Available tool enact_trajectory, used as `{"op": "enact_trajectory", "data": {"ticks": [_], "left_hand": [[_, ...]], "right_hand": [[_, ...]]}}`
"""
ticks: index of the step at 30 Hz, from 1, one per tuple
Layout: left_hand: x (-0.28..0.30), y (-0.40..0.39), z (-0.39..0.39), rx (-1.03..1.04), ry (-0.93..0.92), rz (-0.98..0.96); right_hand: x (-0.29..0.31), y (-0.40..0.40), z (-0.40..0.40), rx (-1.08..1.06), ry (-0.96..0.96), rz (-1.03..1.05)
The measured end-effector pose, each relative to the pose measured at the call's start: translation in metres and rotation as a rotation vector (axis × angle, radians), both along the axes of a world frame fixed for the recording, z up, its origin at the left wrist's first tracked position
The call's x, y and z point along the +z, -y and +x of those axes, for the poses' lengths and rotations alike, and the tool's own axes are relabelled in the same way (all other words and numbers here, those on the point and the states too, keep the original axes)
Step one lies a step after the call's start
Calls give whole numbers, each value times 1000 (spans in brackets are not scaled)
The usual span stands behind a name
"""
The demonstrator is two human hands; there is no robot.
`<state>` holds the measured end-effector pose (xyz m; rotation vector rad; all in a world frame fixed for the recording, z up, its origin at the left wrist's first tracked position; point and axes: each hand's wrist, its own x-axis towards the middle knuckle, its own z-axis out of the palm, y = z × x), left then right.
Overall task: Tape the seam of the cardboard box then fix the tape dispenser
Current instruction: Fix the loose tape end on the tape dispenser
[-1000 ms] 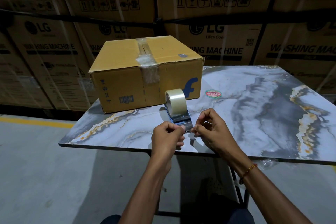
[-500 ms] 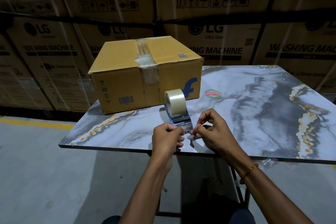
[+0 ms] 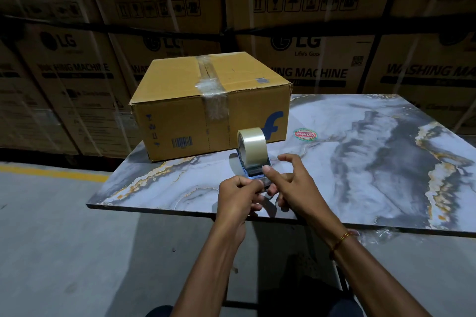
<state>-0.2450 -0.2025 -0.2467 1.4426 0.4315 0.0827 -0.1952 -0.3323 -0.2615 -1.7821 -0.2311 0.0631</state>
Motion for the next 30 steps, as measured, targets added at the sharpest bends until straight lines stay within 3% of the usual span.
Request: {"op": "enact_trajectory", "data": {"ticks": [14, 30], "left_hand": [[-2, 2, -2, 15, -5, 36], [-3, 5, 0, 50, -8, 43]], "right_hand": [[-10, -1, 5, -11, 25, -48], [-3, 2, 3, 20, -43, 65]]}}
